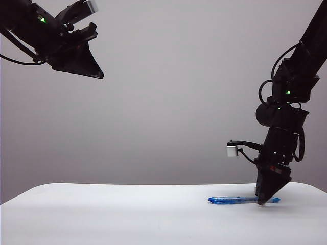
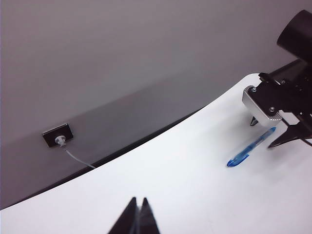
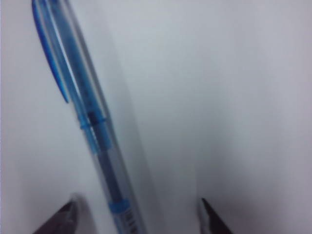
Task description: Pick up the pen and remove the cap.
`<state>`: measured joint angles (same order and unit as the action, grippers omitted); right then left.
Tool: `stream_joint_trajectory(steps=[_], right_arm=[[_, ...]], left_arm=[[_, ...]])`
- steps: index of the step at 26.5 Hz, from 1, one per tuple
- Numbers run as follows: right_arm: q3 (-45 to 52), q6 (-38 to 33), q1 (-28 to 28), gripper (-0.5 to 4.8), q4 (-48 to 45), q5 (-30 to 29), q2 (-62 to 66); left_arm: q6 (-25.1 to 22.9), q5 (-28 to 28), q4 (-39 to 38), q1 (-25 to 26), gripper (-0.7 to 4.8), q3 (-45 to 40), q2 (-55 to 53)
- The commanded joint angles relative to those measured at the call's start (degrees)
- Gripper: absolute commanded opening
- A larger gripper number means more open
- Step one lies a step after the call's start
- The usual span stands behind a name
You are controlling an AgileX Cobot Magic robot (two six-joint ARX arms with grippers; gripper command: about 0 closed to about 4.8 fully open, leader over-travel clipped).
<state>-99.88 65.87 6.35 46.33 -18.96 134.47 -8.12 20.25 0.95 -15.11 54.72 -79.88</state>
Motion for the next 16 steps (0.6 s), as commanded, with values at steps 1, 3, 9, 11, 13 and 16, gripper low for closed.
stream_joint_trajectory(steps=[1, 3, 9, 11, 13, 16], right_arm=[[0.1, 0.2, 0.8, 2.77, 0.1, 0.3, 2.2], [0.1, 0.1, 1.2, 2.65, 0.1, 1.5, 3.2], [0.1, 0.1, 2.4, 1.69, 0.0, 2.3, 4.1], [0.1, 0.1, 2.6, 1.51, -0.1, 2.5, 4.1], [0.1, -0.3, 2.6, 0.43, -0.1, 2.5, 4.1], [0.0, -1.9, 2.5, -0.04, -0.3, 2.5, 4.1]], left_arm=[[0.0, 0.4, 1.3, 0.0, -0.05, 0.2, 0.1], [0.0, 0.4, 1.2, 0.0, -0.05, 0.2, 0.1], [0.0, 0.4, 1.0, 0.0, -0.05, 0.2, 0.1], [0.0, 0.4, 0.8, 0.0, -0.05, 0.2, 0.1], [0.0, 0.4, 0.3, 0.0, -0.05, 0.2, 0.0], [0.0, 0.5, -0.2, 0.0, -0.05, 0.2, -0.2]])
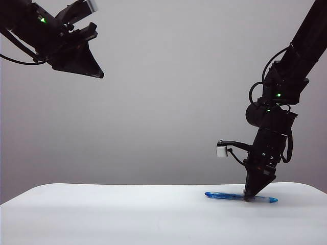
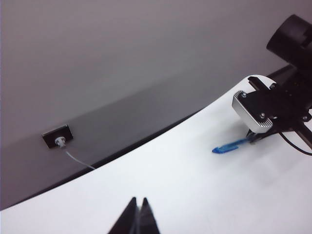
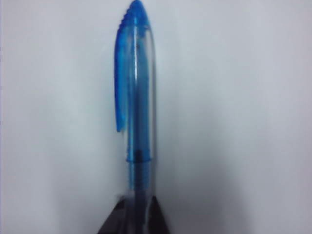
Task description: Pick up the pen and remove the cap.
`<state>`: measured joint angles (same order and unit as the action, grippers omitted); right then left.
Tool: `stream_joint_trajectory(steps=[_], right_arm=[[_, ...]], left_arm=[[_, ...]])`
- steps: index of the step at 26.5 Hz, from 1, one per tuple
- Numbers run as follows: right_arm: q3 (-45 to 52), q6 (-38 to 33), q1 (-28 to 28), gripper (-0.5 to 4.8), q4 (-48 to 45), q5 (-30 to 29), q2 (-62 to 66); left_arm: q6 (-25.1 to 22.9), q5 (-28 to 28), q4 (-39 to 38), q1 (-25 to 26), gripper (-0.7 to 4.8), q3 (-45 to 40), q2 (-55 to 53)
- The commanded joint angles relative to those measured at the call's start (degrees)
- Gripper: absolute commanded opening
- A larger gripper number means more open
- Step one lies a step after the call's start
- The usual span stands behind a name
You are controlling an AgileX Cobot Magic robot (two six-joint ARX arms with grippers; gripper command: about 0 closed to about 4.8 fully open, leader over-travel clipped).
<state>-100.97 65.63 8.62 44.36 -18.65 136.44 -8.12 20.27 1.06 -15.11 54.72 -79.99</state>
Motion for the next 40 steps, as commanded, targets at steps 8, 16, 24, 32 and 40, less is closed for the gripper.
stream_joint_trajectory(steps=[8, 16, 24, 32, 40], right_arm=[[0.8, -7.7, 0.7, -0.04, 0.1, 1.8, 0.1], [0.8, -11.0, 1.4, -0.04, 0.4, -3.8, -8.1], [0.7, -22.3, 1.5, -0.04, 2.8, -24.5, -19.5], [0.7, -29.1, 4.1, -0.05, 3.3, -42.0, -31.1], [0.7, -32.6, 13.0, -0.05, -4.7, -35.9, -33.5]], left_arm=[[0.2, 0.6, -1.0, 0.0, 0.24, 0.2, -0.3], [3.0, 0.6, -1.0, 0.0, 1.36, 0.2, -0.3], [10.3, 16.1, 7.5, 0.1, 2.21, 0.2, -0.2], [23.2, 27.6, 17.6, 0.1, 4.69, 0.2, -0.2], [36.2, 21.0, 31.7, -2.4, 4.79, 0.2, -0.2]])
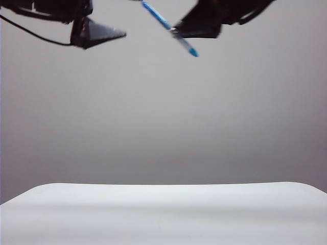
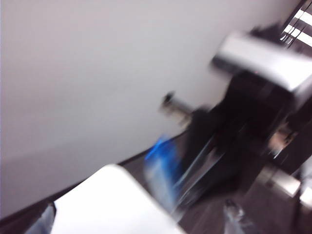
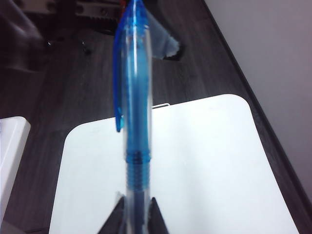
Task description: Pick up the pen and remove the cap.
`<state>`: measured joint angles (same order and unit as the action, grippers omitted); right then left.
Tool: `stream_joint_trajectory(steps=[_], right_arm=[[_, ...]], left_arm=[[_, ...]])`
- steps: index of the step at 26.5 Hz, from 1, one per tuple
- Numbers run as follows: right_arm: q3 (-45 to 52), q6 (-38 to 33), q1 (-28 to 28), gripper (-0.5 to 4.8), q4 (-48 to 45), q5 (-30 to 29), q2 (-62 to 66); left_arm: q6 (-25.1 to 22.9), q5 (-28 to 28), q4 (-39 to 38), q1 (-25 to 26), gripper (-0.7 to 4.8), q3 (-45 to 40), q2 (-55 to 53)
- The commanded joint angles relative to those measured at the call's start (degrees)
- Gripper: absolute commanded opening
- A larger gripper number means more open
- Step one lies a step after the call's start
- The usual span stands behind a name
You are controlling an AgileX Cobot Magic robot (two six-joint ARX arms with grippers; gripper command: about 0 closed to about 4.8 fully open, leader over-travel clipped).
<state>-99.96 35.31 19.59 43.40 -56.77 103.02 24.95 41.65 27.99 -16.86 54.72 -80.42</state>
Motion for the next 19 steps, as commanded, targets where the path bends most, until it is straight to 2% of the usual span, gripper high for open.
stream_joint_trajectory(steps=[1, 5, 10, 15, 19], right_arm=[[-0.3, -2.3, 2.7, -0.05, -4.5, 2.9, -0.1], [-0.3, -4.6, 5.7, -0.05, -8.0, 3.1, -0.1], [-0.3, -8.6, 5.9, -0.05, -11.3, 3.2, -0.1], [-0.3, -8.8, 5.8, -0.05, -11.9, 4.5, -0.1], [-0.3, -8.8, 5.9, -0.05, -12.4, 4.2, -0.1]], left_arm=[[3.3, -0.4, 5.6, -1.1, 4.79, 0.2, 0.2], [4.3, -1.8, 5.9, -1.7, 4.79, 0.2, 0.2], [5.9, -7.4, 5.8, -2.6, 4.74, 0.2, 0.2], [7.0, -10.4, 5.7, -3.3, 3.60, 0.2, 0.2], [7.0, -13.6, 5.8, -4.5, 3.04, 0.2, 0.2]])
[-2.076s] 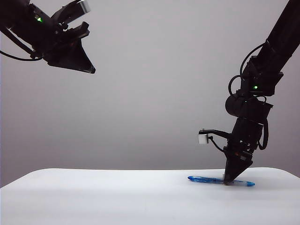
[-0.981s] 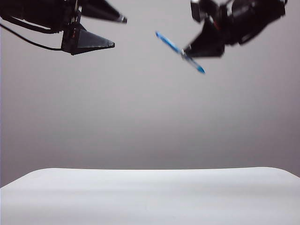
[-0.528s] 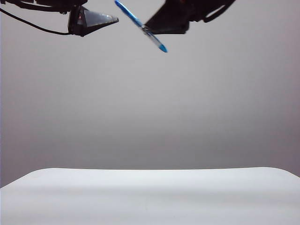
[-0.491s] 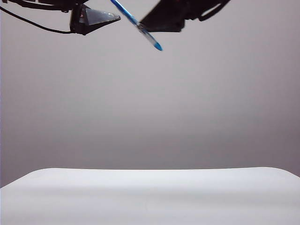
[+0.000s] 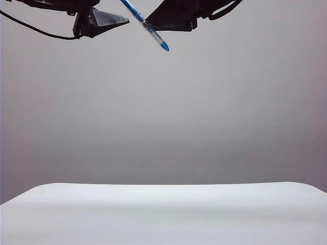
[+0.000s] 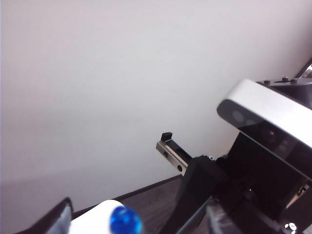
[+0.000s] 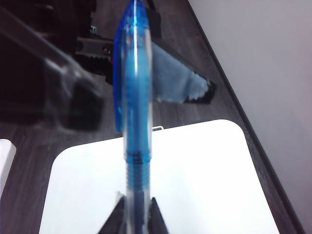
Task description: Pick up the pen and remove the cap.
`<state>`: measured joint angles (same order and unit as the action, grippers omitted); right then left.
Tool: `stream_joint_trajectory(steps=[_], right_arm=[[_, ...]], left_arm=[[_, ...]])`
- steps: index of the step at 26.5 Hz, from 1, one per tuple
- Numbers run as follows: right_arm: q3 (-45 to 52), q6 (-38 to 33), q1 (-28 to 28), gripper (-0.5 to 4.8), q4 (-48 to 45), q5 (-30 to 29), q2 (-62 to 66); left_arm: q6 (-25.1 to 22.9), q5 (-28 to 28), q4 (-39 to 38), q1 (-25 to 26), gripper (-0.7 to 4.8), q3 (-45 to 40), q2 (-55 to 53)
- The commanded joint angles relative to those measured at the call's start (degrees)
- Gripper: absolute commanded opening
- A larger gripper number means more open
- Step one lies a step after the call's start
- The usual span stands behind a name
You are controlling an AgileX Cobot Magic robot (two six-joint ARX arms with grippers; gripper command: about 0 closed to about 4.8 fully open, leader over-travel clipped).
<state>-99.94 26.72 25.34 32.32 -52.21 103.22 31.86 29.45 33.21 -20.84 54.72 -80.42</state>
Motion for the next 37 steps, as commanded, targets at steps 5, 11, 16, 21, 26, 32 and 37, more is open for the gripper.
stream_joint_trajectory(steps=[5, 11, 16, 21, 26, 32, 37], right_arm=[[-0.3, -1.2, 0.1, -0.05, -1.3, -0.4, -0.3], [-0.3, -1.2, 0.1, -0.05, -1.2, -0.4, -0.3], [-0.3, -1.3, 0.1, -0.05, -0.9, -0.4, -0.3], [-0.3, -1.3, 0.1, -0.04, -0.4, -0.7, -0.3], [-0.3, -1.5, 0.1, 2.04, -0.4, -5.0, -0.3], [-0.3, -1.5, 0.1, 2.74, -0.4, -8.3, -0.3], [-0.3, -1.8, -0.4, 2.74, 1.2, -8.6, -0.3]], left_arm=[[-1.0, -2.6, 0.6, -1.7, 2.25, 0.2, 0.2], [-1.4, -2.7, 0.8, -2.1, 0.48, 0.2, 0.2], [-1.4, -2.4, 0.8, -2.1, 0.48, 0.2, 0.2], [-1.5, -0.3, 2.6, -2.1, 0.47, 0.2, 0.2], [-1.5, 3.2, 5.6, -2.1, 0.47, 0.2, 0.2], [-2.1, 8.6, 6.3, -2.1, 0.46, 0.1, 0.2], [-8.6, 16.6, 6.4, -2.0, 0.42, 0.1, 0.2]])
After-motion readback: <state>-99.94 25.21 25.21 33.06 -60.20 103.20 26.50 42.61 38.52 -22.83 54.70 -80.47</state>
